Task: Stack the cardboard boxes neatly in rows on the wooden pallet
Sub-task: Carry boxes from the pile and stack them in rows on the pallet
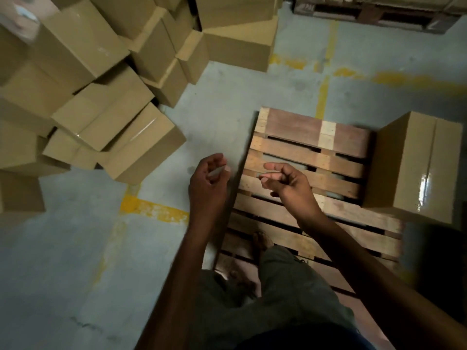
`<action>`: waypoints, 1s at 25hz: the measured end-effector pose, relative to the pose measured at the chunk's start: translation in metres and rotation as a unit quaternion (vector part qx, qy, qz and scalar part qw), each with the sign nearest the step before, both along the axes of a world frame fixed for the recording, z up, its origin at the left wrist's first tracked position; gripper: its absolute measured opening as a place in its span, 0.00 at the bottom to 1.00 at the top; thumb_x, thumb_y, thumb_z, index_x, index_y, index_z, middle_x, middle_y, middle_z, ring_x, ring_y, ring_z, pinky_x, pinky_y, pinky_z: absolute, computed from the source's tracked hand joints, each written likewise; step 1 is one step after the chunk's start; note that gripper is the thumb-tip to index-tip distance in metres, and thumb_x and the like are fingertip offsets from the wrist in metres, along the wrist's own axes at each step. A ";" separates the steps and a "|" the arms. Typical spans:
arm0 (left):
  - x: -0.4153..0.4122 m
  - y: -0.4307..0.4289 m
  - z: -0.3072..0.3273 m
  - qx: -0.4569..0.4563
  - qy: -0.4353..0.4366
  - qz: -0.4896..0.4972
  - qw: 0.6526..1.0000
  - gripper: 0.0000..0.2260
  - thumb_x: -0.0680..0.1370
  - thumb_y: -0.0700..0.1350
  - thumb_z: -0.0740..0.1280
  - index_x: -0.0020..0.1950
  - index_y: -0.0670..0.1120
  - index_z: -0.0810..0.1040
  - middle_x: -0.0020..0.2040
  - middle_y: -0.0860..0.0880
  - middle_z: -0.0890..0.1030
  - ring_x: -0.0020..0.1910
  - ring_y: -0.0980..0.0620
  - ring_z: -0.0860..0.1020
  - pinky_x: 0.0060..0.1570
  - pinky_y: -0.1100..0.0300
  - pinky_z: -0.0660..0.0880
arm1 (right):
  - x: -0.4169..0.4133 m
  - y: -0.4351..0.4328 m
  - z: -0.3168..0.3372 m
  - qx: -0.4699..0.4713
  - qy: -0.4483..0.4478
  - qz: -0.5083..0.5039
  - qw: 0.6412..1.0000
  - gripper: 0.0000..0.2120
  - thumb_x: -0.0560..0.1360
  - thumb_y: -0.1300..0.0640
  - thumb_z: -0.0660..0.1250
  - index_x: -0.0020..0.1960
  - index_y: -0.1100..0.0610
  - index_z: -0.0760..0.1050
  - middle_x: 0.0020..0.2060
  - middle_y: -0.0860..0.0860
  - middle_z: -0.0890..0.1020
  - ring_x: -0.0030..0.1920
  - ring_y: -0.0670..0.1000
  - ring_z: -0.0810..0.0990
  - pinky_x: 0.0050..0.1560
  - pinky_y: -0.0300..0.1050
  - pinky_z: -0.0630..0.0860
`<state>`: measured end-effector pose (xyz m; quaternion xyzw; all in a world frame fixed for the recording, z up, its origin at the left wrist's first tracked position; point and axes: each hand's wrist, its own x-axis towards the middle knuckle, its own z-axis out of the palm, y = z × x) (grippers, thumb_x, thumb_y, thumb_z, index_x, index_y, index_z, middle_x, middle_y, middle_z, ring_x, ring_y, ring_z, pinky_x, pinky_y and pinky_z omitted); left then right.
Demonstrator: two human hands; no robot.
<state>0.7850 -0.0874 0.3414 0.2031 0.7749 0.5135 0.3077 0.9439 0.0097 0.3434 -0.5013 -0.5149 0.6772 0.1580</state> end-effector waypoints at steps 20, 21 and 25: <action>-0.466 -0.130 -0.108 0.006 0.022 -0.017 1.000 0.12 0.80 0.39 0.70 0.63 0.49 0.80 0.57 0.54 0.84 0.51 0.63 0.82 0.54 0.61 0.79 | -0.459 -0.133 -0.117 -0.010 0.014 -0.065 0.998 0.14 0.79 0.62 0.71 0.62 0.51 0.80 0.50 0.47 0.87 0.53 0.47 0.85 0.50 0.44 0.79; -0.492 -0.138 -0.106 0.005 0.019 -0.010 1.000 0.12 0.80 0.38 0.70 0.62 0.49 0.80 0.57 0.53 0.84 0.51 0.63 0.82 0.53 0.61 0.80 | -0.484 -0.139 -0.115 -0.016 0.019 -0.055 0.998 0.14 0.79 0.62 0.71 0.62 0.51 0.80 0.50 0.47 0.87 0.53 0.47 0.85 0.50 0.44 0.79; -0.586 -0.134 -0.109 0.010 0.015 0.017 1.000 0.13 0.80 0.39 0.70 0.62 0.53 0.79 0.57 0.54 0.84 0.55 0.58 0.82 0.56 0.51 0.82 | -0.580 -0.130 -0.111 0.001 0.031 -0.019 0.999 0.14 0.79 0.63 0.71 0.62 0.52 0.80 0.50 0.49 0.87 0.52 0.46 0.85 0.47 0.37 0.80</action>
